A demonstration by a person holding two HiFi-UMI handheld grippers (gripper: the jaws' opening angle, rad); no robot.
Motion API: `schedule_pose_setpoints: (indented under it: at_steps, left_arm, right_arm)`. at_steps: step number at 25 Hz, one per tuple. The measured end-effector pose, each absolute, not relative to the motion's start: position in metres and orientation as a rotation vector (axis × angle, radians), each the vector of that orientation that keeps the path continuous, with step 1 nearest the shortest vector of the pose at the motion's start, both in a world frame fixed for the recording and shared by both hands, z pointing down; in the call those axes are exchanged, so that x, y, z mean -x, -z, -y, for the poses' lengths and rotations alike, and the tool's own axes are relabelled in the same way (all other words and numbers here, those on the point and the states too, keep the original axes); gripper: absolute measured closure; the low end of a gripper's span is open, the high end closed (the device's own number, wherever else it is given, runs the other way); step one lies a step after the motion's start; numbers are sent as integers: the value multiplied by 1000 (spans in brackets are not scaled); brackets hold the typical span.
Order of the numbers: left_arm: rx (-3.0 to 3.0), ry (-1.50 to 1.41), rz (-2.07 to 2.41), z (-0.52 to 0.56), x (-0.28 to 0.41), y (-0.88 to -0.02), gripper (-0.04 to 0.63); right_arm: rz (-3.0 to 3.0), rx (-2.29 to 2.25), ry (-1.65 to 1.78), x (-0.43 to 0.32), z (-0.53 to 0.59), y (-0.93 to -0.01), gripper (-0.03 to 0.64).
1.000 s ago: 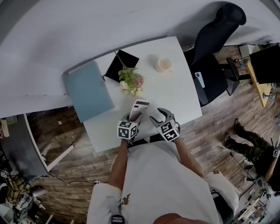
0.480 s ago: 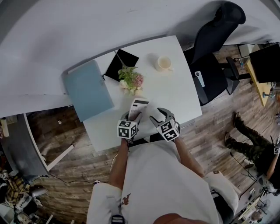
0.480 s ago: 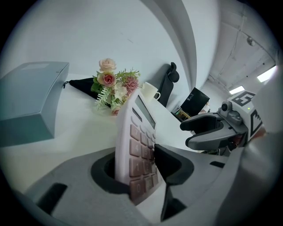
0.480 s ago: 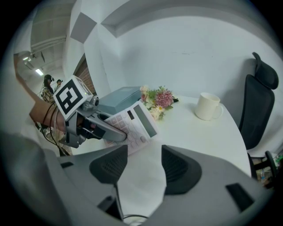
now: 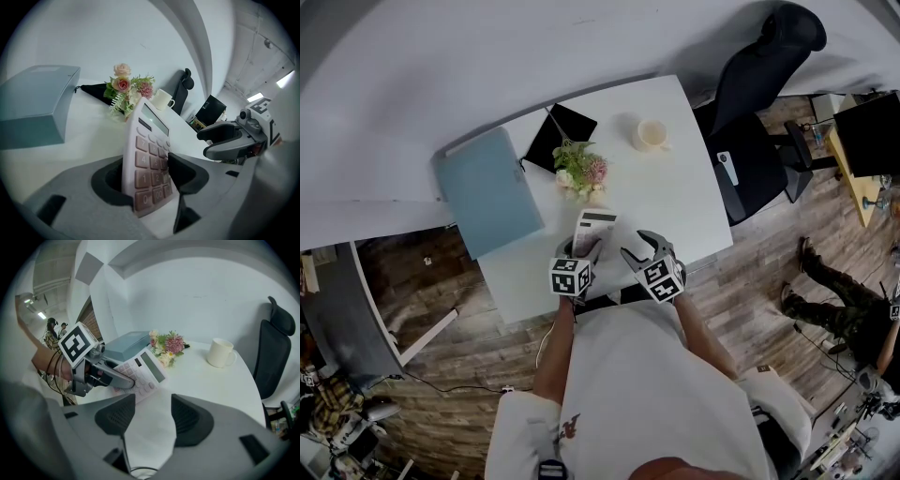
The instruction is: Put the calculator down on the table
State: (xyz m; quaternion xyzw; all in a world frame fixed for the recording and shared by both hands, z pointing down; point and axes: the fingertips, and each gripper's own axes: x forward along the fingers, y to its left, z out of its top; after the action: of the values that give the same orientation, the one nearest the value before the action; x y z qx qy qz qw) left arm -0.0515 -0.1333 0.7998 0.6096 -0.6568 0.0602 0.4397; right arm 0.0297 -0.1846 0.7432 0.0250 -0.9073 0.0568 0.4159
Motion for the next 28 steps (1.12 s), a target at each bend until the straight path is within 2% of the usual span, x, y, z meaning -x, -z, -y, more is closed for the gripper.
schedule_pose_setpoints:
  at_steps: [21,28]
  left_arm:
    - [-1474,-214,1692,126,66,-807,273]
    - [-1467,-235,1691,126,68,-808,267]
  right_arm:
    - [2278,-87,-104,-18,179,-741,365]
    - [2280,-123,-106,-16,175,-739,365]
